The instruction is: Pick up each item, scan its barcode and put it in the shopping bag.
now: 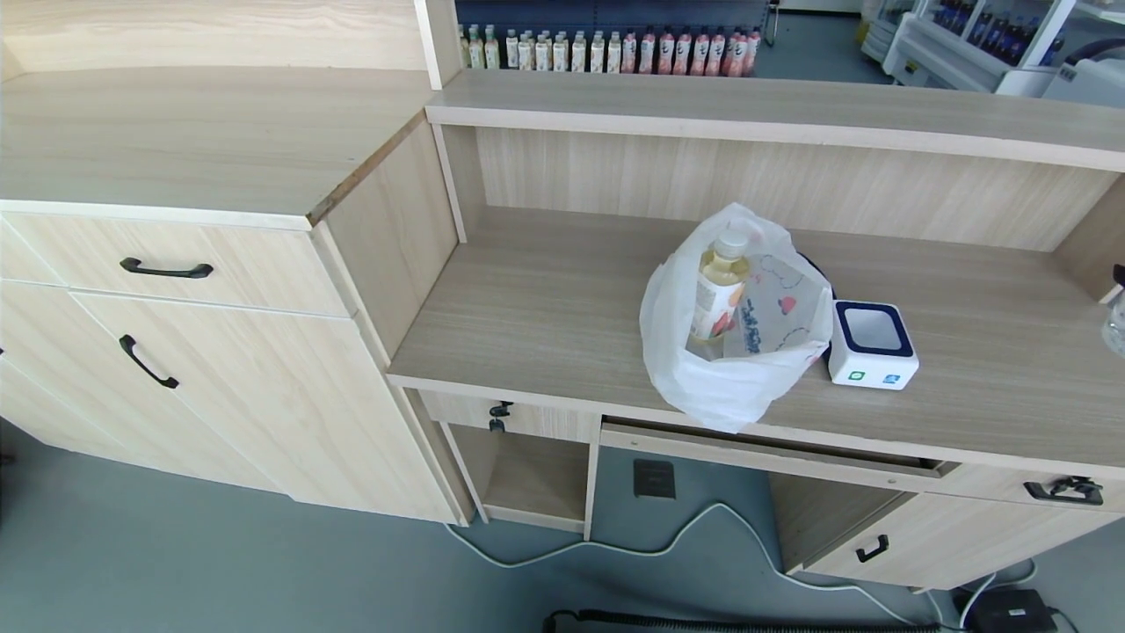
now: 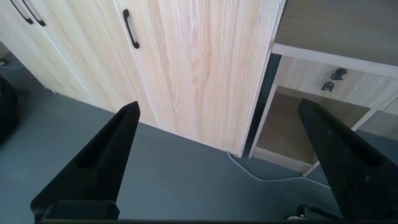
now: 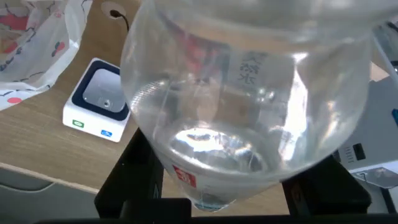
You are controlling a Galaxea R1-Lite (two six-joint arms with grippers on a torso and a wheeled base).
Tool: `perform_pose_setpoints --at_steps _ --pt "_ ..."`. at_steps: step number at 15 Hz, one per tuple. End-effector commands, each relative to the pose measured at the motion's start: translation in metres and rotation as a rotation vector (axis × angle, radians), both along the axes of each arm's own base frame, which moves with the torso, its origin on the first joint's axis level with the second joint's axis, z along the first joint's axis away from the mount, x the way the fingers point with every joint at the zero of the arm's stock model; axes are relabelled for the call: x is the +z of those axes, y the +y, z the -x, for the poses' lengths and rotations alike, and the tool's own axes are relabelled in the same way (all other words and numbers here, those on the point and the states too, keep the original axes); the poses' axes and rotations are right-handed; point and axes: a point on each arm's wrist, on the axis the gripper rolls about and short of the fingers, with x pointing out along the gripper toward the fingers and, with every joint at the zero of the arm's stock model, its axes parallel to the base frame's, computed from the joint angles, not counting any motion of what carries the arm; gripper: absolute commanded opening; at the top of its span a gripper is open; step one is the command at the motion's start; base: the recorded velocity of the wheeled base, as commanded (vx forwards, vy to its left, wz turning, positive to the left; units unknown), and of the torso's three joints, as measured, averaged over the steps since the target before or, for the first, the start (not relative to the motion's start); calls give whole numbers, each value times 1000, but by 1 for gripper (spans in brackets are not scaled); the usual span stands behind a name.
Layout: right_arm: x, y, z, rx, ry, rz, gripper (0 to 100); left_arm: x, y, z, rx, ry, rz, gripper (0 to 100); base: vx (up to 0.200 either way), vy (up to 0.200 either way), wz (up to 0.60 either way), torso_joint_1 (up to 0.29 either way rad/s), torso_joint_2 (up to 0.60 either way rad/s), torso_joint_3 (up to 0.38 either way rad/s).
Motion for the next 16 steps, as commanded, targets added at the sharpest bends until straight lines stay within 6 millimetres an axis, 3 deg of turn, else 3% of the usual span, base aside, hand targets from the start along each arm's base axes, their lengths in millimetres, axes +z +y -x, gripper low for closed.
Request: perform_pose_setpoints --at_steps 1,6,9,12,16 --pt "13 12 15 16 -54 25 0 0 0 0 0 -1 1 100 0 0 0 0 0 0" --pt "18 51 6 130 -83 -16 0 0 0 0 0 -1 1 100 0 0 600 0 -1 1" --pt "-5 66 -2 194 -5 -95 0 0 0 0 0 -1 1 100 0 0 200 6 2 1" --pt "-36 78 -27 261 124 -301 0 0 0 0 0 -1 1 100 0 0 0 0 0 0" --pt "-71 85 -76 317 123 -397 0 0 0 0 0 -1 1 100 0 0 0 0 0 0"
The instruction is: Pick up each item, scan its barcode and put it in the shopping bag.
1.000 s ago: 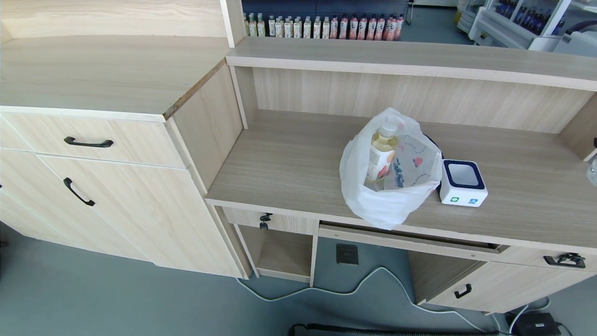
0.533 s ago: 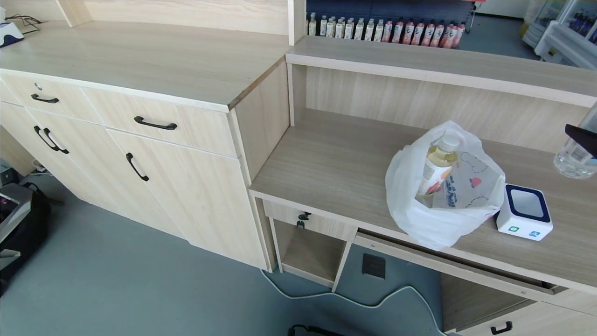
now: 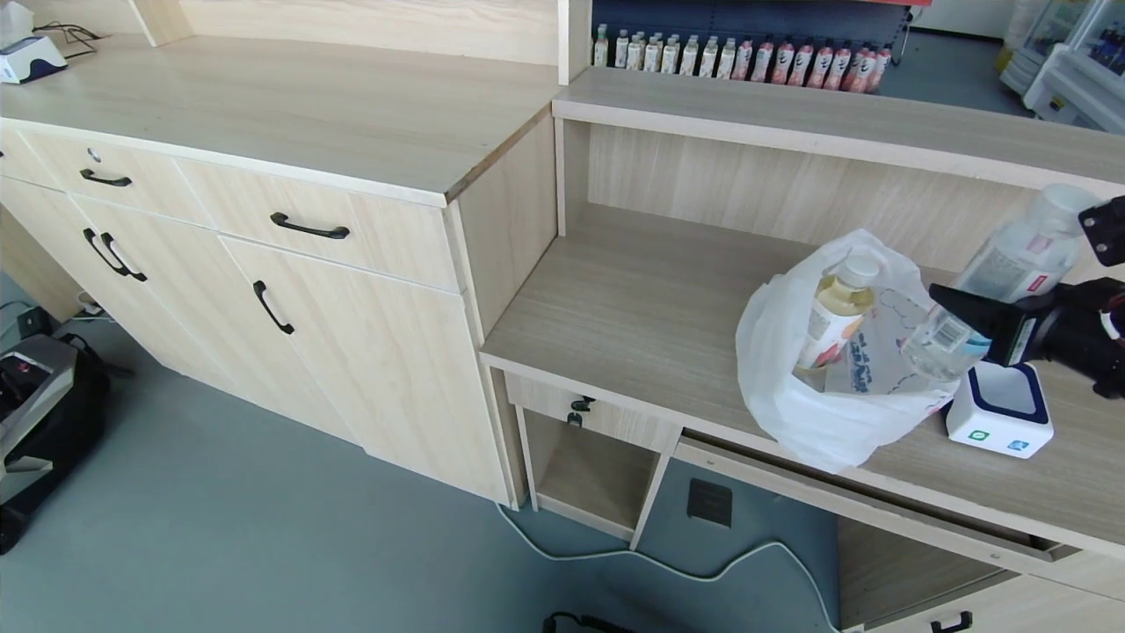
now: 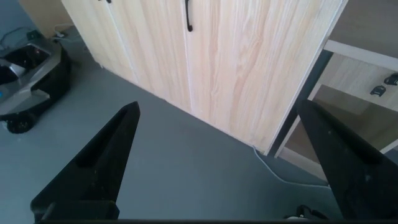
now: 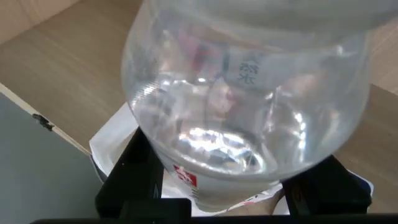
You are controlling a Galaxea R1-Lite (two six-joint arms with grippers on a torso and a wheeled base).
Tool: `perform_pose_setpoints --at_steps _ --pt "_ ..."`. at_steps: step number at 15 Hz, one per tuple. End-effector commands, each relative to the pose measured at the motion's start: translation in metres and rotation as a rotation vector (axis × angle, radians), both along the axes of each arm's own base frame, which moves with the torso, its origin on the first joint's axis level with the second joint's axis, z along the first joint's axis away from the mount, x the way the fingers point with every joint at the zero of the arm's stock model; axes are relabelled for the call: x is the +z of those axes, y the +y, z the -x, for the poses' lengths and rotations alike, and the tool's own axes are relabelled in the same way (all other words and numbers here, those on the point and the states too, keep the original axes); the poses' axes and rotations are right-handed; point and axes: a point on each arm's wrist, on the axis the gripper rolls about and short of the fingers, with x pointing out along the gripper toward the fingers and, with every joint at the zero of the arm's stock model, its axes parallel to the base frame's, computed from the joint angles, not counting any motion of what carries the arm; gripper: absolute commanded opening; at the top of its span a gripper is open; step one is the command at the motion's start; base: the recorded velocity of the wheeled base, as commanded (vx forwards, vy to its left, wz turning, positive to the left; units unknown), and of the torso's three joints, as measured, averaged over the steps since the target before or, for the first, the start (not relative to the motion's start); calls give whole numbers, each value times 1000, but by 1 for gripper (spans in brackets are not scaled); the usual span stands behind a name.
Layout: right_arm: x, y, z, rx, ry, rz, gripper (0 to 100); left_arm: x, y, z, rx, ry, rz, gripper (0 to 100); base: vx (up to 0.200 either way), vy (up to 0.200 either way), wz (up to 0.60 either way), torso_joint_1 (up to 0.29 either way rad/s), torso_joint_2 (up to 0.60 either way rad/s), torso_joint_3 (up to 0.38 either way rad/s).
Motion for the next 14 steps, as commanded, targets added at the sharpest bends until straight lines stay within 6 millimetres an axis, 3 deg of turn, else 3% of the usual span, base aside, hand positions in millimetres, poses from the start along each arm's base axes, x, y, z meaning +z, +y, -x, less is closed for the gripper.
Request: perform_pose_setpoints --at_steps 1,4,8,14 --pt "-39 9 -41 51 51 -45 0 0 0 0 1 0 0 100 0 0 0 0 0 0" --pt "-59 16 -61 82 22 -60 0 0 0 0 1 0 0 100 0 0 0 0 0 0" --pt "-74 30 -74 130 4 -97 0 0 0 0 1 0 0 100 0 0 0 0 0 0" --pt "-104 43 -71 169 25 -105 0 0 0 0 1 0 0 100 0 0 0 0 0 0"
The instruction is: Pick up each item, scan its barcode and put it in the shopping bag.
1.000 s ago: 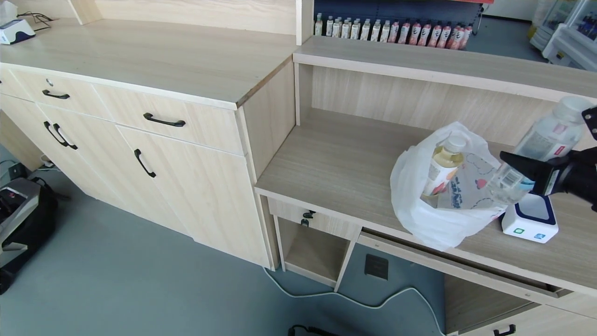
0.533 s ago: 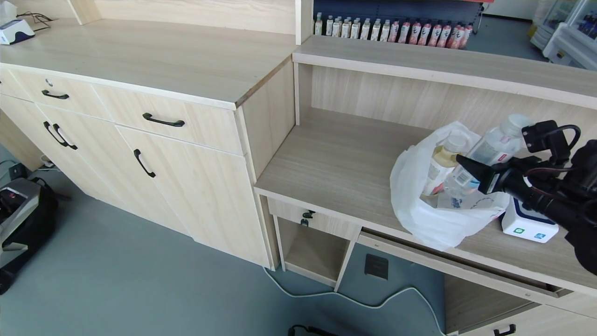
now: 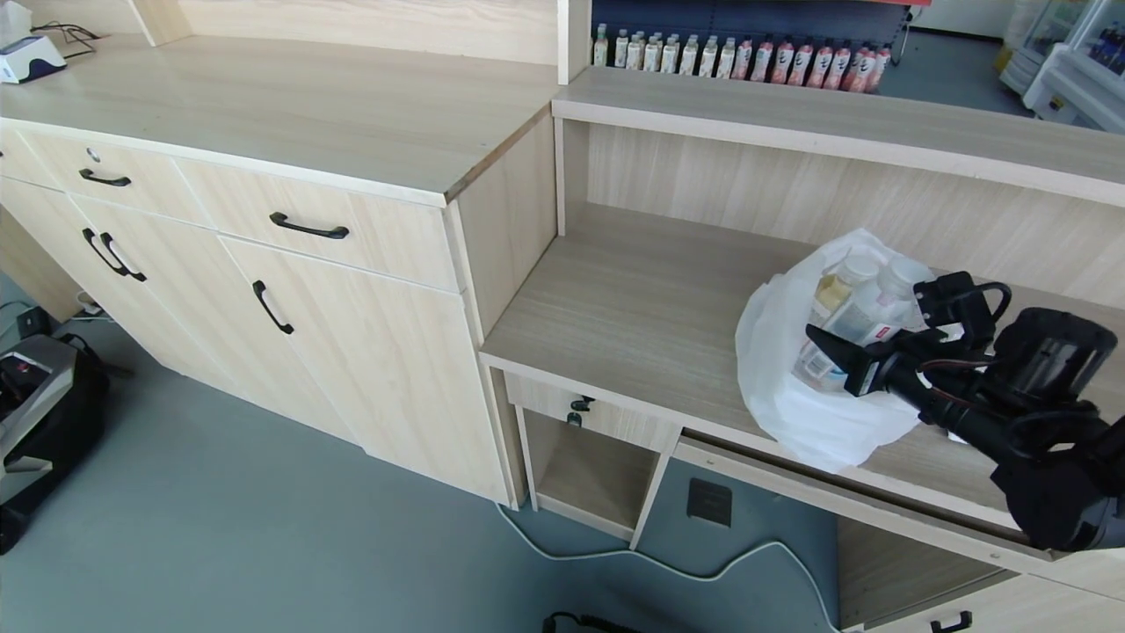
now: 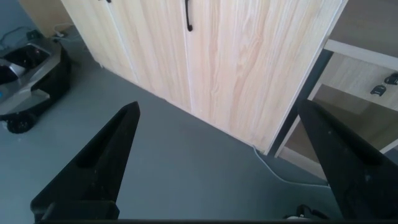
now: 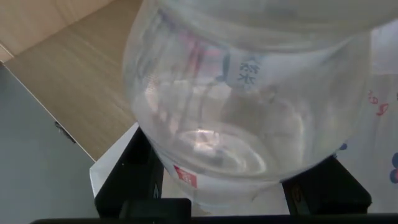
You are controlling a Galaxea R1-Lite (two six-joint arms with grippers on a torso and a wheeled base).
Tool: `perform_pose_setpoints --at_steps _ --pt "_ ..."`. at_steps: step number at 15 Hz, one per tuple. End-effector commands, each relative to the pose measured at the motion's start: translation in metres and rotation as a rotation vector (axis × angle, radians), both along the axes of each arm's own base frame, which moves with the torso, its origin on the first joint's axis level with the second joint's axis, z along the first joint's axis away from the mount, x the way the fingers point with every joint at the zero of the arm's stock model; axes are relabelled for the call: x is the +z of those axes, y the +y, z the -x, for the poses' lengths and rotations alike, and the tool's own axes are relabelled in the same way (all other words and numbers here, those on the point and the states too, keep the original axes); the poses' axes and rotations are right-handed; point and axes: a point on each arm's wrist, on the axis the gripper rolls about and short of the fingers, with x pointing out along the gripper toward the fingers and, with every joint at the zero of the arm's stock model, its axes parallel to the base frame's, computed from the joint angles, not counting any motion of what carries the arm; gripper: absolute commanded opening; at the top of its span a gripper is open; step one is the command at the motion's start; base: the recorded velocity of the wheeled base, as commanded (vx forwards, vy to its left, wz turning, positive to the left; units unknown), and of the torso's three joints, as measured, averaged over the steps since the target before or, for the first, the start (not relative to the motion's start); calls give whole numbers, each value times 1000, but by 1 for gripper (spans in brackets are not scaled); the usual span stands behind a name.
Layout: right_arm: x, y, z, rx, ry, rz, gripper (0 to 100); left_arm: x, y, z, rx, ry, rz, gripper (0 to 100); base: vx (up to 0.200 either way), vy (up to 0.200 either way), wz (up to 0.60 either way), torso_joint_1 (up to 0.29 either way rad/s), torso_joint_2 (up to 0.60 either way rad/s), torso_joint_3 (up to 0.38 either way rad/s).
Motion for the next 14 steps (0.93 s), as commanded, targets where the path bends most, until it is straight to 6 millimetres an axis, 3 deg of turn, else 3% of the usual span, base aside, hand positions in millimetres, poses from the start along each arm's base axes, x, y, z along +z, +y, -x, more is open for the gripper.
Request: perform_pose_setpoints --at_steps 1,9,14 --pt "-21 4 0 12 57 1 0 0 0 0 1 -1 0 100 0 0 0 0 0 0" --pt "-44 5 0 17 85 7 0 0 0 0 1 -1 0 100 0 0 0 0 0 0" --pt "-49 2 -1 6 102 8 0 0 0 0 1 -1 0 100 0 0 0 0 0 0"
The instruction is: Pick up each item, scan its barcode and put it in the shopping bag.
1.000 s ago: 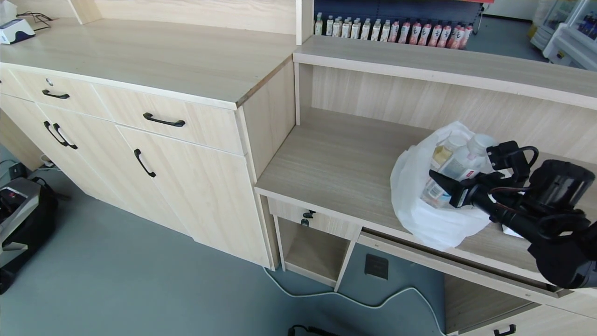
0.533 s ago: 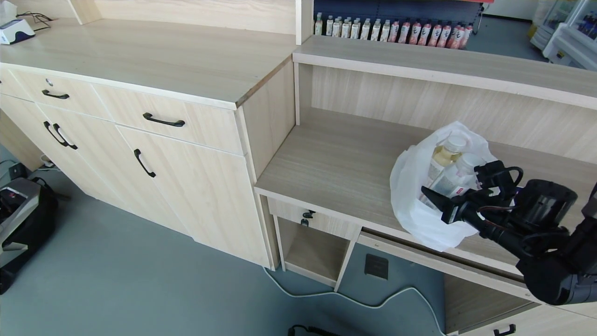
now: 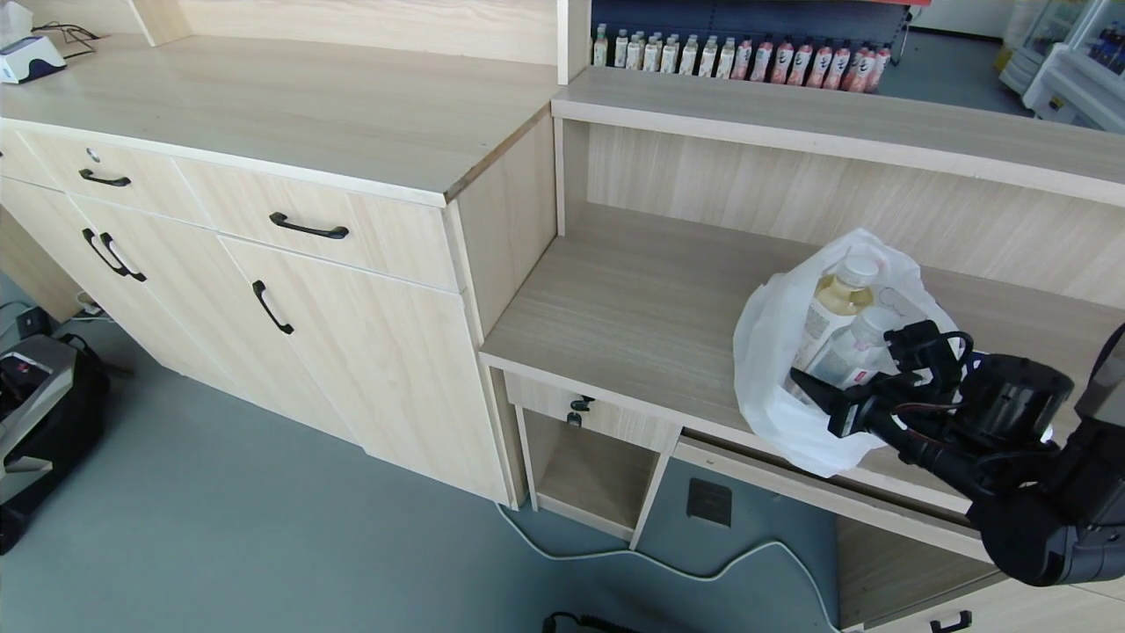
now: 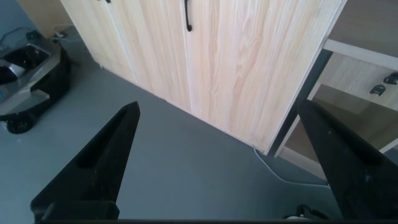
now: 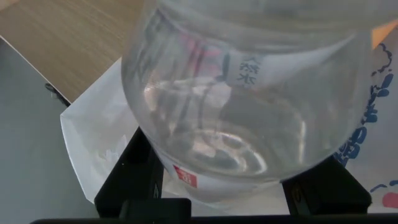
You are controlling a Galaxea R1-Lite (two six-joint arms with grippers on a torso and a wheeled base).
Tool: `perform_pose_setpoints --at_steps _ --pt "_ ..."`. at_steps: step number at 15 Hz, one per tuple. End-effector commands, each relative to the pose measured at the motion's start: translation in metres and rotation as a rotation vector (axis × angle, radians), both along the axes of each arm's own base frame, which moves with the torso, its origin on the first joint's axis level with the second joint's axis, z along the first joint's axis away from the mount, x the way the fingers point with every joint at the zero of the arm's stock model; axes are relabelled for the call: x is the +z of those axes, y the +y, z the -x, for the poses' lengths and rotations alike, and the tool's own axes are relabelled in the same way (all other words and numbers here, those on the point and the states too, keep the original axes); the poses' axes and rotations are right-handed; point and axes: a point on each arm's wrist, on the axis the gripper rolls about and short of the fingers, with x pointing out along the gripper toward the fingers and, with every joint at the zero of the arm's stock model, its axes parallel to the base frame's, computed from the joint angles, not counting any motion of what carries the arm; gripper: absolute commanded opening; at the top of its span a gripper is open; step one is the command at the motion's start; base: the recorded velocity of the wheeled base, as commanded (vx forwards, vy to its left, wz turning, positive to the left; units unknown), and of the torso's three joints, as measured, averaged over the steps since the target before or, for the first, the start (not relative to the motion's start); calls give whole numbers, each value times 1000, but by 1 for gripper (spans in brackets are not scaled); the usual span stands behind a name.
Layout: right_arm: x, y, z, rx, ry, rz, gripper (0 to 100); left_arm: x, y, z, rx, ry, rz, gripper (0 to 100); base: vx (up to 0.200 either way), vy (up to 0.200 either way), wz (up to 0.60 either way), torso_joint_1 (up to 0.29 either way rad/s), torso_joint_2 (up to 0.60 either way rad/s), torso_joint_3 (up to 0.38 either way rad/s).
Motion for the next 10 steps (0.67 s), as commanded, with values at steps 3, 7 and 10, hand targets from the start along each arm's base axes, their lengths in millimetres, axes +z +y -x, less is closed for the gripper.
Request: perform_pose_setpoints --at_steps 3,7,10 --pt "-6 -5 -2 -14 17 2 0 0 0 0 0 -1 1 100 0 0 0 0 0 0" --pt "-7 -13 -5 -37 15 5 0 0 0 0 0 -1 1 100 0 0 0 0 0 0" --pt "-9 -17 -5 -49 17 15 100 0 0 0 0 -1 1 100 0 0 0 0 0 0"
